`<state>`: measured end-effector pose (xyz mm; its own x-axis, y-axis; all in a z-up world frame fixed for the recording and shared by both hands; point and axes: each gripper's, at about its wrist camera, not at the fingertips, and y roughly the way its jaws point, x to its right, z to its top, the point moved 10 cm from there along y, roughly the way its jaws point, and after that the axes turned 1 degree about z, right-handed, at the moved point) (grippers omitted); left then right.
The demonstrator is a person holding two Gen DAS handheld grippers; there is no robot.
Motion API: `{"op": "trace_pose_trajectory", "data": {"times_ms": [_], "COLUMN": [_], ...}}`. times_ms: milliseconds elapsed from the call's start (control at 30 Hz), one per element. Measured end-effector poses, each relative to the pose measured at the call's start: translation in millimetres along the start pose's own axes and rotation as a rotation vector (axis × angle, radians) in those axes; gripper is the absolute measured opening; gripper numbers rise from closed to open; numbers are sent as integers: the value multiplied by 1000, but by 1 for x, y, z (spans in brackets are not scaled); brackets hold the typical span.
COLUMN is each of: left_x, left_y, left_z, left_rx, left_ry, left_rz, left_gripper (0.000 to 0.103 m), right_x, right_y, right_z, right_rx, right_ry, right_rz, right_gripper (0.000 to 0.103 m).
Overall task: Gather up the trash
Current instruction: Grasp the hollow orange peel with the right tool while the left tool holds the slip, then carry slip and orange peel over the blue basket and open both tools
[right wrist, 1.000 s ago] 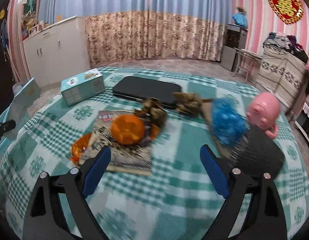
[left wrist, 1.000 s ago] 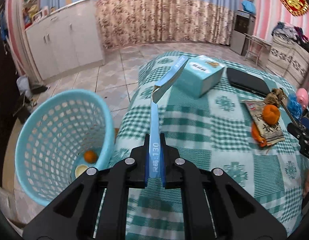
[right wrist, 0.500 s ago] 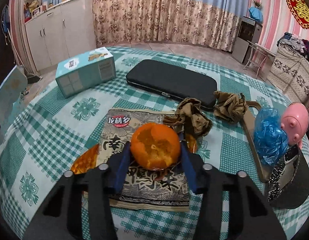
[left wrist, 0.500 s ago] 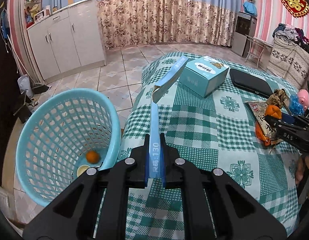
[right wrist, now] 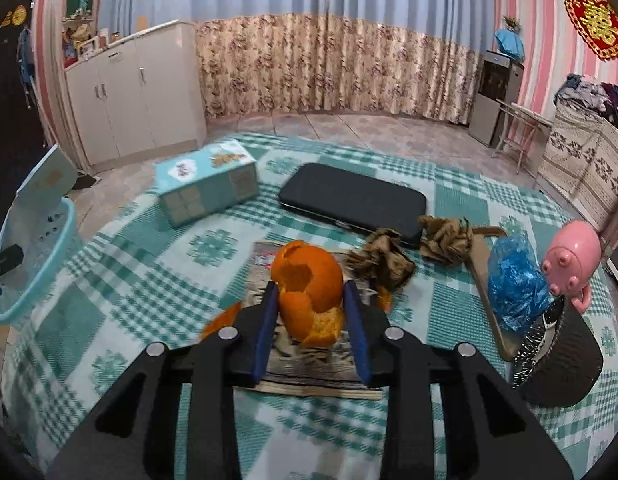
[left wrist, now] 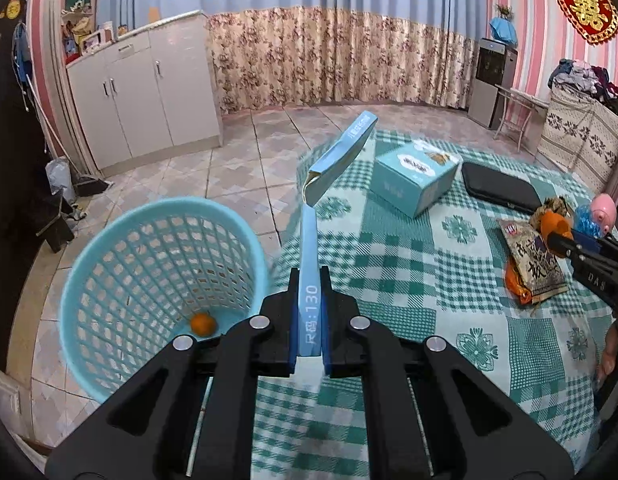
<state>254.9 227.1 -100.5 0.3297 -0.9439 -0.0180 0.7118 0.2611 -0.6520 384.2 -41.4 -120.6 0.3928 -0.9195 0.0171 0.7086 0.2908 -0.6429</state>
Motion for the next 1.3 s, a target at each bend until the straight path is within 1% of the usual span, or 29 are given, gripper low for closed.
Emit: {"op": "trace_pose_trajectory", "data": {"times_ms": [67,267,333,400,500,600,733,767,800,867,933,1000,1067,1133,1200,1300], "left_x": [-10,-70,-94,-120,-145,-156,-165,-167,-169,-174,-177,-180,-184,-188,-193,-201], "left_y": [-3,-4,2,11,22,32,42,43,43,42,39,33,25,14,4,-16], "left_z": [4,19,18,14,9,4,-2,-2,-4,-5,-5,-4,0,6,11,19], "left_rx": [7,35,34,21,8,-11,-23,-27,-28,-19,-17,-2,25,53,81,136], "left_ry": [-12,-51,-67,-104,-140,-148,-161,-165,-173,-189,-195,-203,-209,-207,-204,-197], "left_rz": [8,109,147,179,204,223,224,218,213,218,222,227,245,261,279,307], "left_gripper": [7,7,7,7,7,7,9,18,31,42,48,64,73,78,89,97], "right_x": [-15,-51,-58,-69,-80,-86,-93,-94,-96,-99,-102,-104,-108,-112,-120,-137], "right_y": [-4,-10,-11,-12,-12,-9,-4,-3,-2,-2,-2,-2,-2,-2,-1,1], "right_z": [4,9,9,8,6,4,2,2,2,3,5,6,7,9,11,14], "right_rx": [13,28,28,28,24,16,4,3,3,5,9,11,13,18,21,26], "right_ry": [-30,-73,-80,-92,-107,-110,-116,-118,-121,-128,-130,-131,-133,-135,-138,-146], "right_rz": [11,59,72,85,94,98,102,102,103,102,103,104,107,113,122,140], "right_gripper": [34,34,34,34,34,34,34,34,34,34,34,34,34,34,34,34]}}
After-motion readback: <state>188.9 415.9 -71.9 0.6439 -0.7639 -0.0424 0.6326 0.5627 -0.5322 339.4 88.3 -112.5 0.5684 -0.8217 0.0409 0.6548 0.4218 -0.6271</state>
